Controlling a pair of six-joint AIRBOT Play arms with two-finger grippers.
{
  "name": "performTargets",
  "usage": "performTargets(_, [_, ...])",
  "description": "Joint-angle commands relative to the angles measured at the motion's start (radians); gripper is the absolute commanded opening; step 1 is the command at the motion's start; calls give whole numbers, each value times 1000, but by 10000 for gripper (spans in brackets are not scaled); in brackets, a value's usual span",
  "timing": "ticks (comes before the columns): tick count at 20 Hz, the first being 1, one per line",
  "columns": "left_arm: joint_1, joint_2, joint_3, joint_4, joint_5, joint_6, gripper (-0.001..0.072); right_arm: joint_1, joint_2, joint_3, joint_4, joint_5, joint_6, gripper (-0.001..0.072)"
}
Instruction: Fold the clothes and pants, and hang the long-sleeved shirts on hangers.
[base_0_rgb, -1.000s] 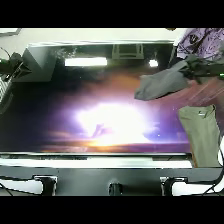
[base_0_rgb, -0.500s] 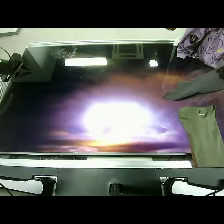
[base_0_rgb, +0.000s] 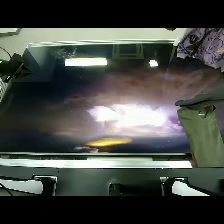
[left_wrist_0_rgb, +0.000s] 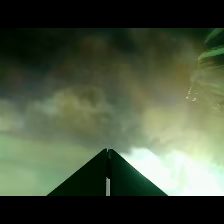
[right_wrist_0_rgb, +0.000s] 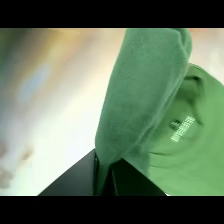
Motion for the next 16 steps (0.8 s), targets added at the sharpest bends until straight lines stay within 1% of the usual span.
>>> performTargets(1, [0,0,0,0,-2,0,18,-1,21,0,-127,158,60,31])
performTargets(4, [0,0,0,0,-10,0,18,-1,21,-31,-201,285,37,32])
performTargets(6, [0,0,0,0,-10,0,18,0,34,-106,-280,338,21,33])
performTargets(9, [0,0,0,0,-16,0,18,-1,110,-302,-349,296,14,32])
performTargets(13, [0,0,0,0,-17,0,18,-3,236,-584,-369,217,34,32])
performTargets(16, [0,0,0,0,-20,0,18,-3,299,-737,-395,157,56,33])
